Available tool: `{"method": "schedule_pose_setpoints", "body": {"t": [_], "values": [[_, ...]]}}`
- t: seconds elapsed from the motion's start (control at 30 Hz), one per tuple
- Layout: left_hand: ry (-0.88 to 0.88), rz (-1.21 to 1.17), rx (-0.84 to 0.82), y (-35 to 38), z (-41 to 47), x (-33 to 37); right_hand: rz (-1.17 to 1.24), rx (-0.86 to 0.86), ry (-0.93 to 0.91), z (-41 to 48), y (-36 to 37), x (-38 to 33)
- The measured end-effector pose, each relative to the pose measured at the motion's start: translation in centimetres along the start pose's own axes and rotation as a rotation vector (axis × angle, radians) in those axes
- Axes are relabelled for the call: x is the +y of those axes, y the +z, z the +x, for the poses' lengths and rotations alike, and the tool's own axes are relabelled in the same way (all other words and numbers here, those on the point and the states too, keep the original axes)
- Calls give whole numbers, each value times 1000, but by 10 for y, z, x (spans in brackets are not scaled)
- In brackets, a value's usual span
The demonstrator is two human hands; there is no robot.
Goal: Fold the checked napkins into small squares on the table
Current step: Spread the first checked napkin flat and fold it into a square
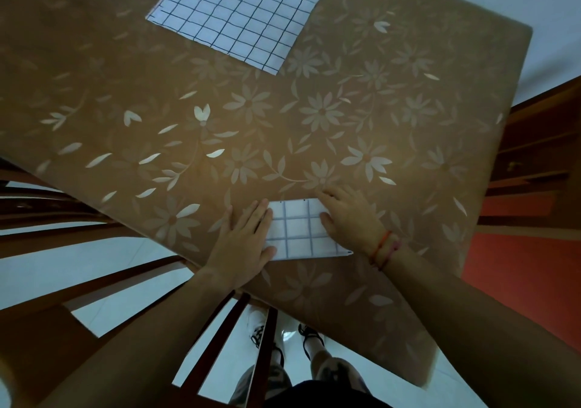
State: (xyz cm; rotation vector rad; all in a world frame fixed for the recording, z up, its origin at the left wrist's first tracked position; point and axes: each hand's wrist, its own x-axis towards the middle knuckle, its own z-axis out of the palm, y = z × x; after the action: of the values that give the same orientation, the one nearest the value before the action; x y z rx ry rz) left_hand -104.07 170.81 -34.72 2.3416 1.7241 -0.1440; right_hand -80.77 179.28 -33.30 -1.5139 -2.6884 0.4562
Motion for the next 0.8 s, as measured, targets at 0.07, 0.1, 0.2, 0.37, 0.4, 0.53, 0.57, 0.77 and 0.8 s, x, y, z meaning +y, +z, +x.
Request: {"method": "schedule_pose_setpoints", "body": {"t": [0.07, 0.1, 0.2, 0.37, 0.4, 0.53, 0.57, 0.77, 0.8], "values": [[-4, -1, 8, -2, 1, 0, -7, -47, 32, 12, -3, -3], [-6, -1, 7, -3, 1, 0, -1, -82, 52, 17, -5, -4], [-10, 7, 10, -4, 2, 0, 20, -177, 112, 31, -9, -2], [-25, -12, -13, -5, 3, 2, -40, -272, 188, 45, -5, 1], [-27, -22, -16, -5, 3, 2, -61, -272, 184, 45, -4, 2], [-32, -57, -22, -6, 3, 2, 3, -302, 160, 45, -7, -1], [-32, -62, -21, -6, 3, 3, 61, -323, 170, 47, -8, -2], [-31, -130, 32, -8, 0, 4, 221, -398, 219, 50, -18, -3], [-36, -154, 63, -9, -2, 4, 264, -383, 251, 48, -20, -2]]}}
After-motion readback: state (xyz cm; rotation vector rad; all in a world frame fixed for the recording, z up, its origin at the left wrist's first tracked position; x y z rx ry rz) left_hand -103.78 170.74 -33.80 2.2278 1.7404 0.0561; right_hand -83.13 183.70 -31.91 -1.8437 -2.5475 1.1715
